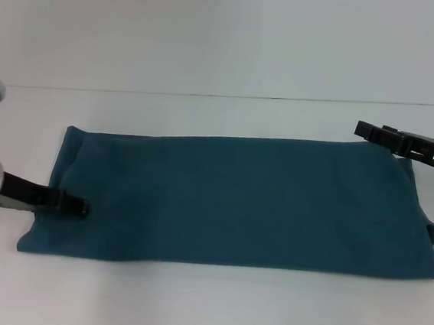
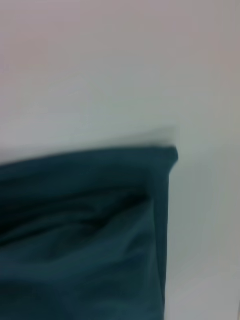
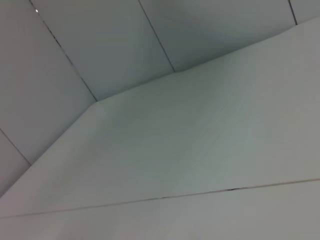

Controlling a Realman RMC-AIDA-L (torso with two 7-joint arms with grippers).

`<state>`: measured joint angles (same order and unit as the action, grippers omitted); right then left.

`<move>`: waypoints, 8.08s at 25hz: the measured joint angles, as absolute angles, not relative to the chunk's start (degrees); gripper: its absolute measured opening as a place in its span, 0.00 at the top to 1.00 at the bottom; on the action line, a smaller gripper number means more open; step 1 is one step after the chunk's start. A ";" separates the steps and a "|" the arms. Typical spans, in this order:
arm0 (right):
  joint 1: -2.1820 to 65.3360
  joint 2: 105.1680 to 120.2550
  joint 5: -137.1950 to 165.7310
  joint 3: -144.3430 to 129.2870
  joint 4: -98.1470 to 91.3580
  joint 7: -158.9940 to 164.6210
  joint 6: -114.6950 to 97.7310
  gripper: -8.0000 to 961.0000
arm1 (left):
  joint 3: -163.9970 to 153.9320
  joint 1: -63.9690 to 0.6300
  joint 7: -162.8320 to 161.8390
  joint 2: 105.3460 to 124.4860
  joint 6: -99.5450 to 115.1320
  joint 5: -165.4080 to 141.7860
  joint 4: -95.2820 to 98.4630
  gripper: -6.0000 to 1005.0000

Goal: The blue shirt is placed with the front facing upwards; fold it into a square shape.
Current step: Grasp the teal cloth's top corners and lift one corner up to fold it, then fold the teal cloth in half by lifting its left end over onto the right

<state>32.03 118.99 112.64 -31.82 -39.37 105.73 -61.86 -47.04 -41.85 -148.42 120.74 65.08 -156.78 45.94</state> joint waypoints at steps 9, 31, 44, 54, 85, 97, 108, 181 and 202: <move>31.72 118.90 112.76 -31.82 -39.37 105.84 -61.88 0.29 | -47.15 -42.51 -144.14 121.59 66.02 -153.28 45.82 0.24; 31.33 118.99 112.38 -31.27 -39.28 106.08 -61.87 0.29 | -48.88 -42.04 -143.59 123.82 67.46 -152.70 51.47 0.87; 30.29 119.50 106.46 -31.02 -36.12 97.75 -61.43 0.32 | -60.72 -39.90 -151.24 124.35 69.99 -151.05 62.11 0.87; 31.39 120.29 79.97 -31.25 -11.71 46.47 -64.36 0.40 | -63.70 -38.56 -153.47 124.40 74.25 -148.13 71.10 0.87; 53.72 121.35 92.80 -7.96 24.25 13.28 -37.16 0.98 | -64.55 -38.39 -155.91 124.02 83.56 -145.63 87.56 0.87; 41.16 120.15 98.62 7.09 22.71 13.38 -45.30 0.97 | -62.71 -38.46 -155.31 123.97 84.24 -145.54 88.44 0.87; 47.87 121.02 100.13 9.36 24.43 13.10 -33.75 0.97 | -62.33 -38.77 -155.68 123.92 87.08 -144.76 92.74 0.87; 32.29 118.59 105.11 20.99 -8.41 44.24 -57.56 0.97 | -94.69 -38.12 -154.70 124.54 49.63 -119.98 65.33 0.86; 32.45 118.46 105.33 20.56 -8.60 44.39 -57.90 0.97 | -111.51 -40.13 -136.66 124.64 35.78 -95.82 56.91 0.79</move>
